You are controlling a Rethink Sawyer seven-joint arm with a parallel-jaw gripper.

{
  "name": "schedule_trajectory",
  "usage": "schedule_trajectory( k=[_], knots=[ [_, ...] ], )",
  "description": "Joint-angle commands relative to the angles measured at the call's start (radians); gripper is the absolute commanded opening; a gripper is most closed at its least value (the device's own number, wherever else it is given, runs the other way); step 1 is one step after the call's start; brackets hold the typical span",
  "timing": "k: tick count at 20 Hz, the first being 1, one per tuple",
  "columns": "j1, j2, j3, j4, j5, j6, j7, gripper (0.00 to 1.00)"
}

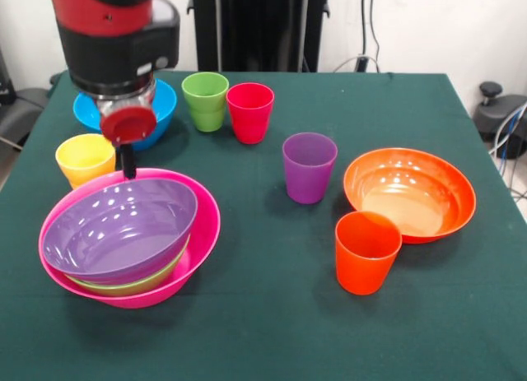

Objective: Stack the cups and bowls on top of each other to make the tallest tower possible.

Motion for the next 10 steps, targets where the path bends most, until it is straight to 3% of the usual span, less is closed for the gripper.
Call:
schedule_trajectory(
  k=[1, 10],
  knots=[
    [0.012, -0.027, 0.081, 0.024, -0.039, 0.076, -0.111, 1.00],
    [0.040, -0.045, 0.096, 0.098, -0.022, -0.031, -0.043, 1.00]
  ],
)
